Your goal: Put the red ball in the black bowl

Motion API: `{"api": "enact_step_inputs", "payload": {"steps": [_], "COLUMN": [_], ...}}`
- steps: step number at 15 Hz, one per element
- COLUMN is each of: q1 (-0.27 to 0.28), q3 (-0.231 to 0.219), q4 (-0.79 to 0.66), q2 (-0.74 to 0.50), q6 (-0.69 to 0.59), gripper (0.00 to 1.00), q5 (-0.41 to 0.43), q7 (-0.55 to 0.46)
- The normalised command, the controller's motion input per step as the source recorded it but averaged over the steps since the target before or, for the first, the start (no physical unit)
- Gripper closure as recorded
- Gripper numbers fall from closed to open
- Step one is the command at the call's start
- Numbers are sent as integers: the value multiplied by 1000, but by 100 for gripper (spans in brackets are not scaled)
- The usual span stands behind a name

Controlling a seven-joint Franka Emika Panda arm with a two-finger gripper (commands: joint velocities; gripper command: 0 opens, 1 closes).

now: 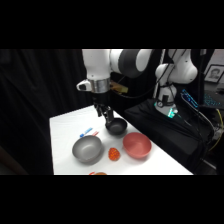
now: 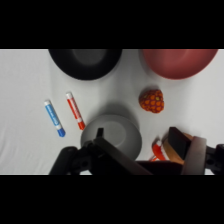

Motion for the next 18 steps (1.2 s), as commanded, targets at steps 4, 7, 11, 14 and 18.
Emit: {"api": "enact_step_inputs", "payload": {"steps": [4, 7, 11, 14, 18], "q1": [56, 67, 66, 75, 59], "q3": [21, 5, 9, 17, 16], "q4": [62, -33, -91, -129, -116], "q2": [113, 97, 79, 53, 70], "q6": [239, 288, 298, 303, 315], "gripper": [0, 0, 0, 0, 0], "q5": [97, 28, 34, 35, 54], "q7": [169, 206, 157, 137, 100]}}
